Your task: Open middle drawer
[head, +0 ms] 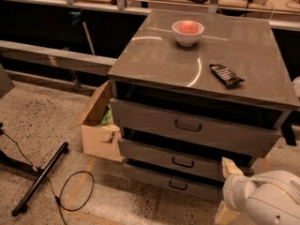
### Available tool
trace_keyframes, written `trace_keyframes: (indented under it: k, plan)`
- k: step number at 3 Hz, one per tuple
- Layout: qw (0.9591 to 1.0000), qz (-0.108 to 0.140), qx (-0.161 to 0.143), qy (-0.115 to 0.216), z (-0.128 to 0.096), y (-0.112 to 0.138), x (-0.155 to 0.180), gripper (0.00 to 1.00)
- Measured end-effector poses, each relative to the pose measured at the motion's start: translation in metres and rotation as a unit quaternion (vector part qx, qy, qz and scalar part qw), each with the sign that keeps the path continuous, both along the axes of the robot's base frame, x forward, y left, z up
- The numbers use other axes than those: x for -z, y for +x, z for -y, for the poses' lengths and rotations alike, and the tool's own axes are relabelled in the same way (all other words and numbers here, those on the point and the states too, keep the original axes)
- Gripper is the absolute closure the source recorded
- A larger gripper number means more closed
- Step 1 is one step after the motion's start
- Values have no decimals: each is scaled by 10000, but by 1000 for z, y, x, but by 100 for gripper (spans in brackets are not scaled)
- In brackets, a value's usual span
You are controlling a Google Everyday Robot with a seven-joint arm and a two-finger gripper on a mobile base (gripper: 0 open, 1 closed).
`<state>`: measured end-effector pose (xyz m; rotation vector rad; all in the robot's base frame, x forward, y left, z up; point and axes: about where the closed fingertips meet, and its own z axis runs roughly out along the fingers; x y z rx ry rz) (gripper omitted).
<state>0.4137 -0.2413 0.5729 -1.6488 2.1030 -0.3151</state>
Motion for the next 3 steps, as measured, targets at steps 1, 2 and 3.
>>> trace_keyframes:
  k: [1,2,3]
  plan:
    - [9999,-101,-9,89,-1,11,27,0]
    - [9996,-203,-99,178,-5,26,59,0]
    - [9989,-247,-280,278,-15,45,89,0]
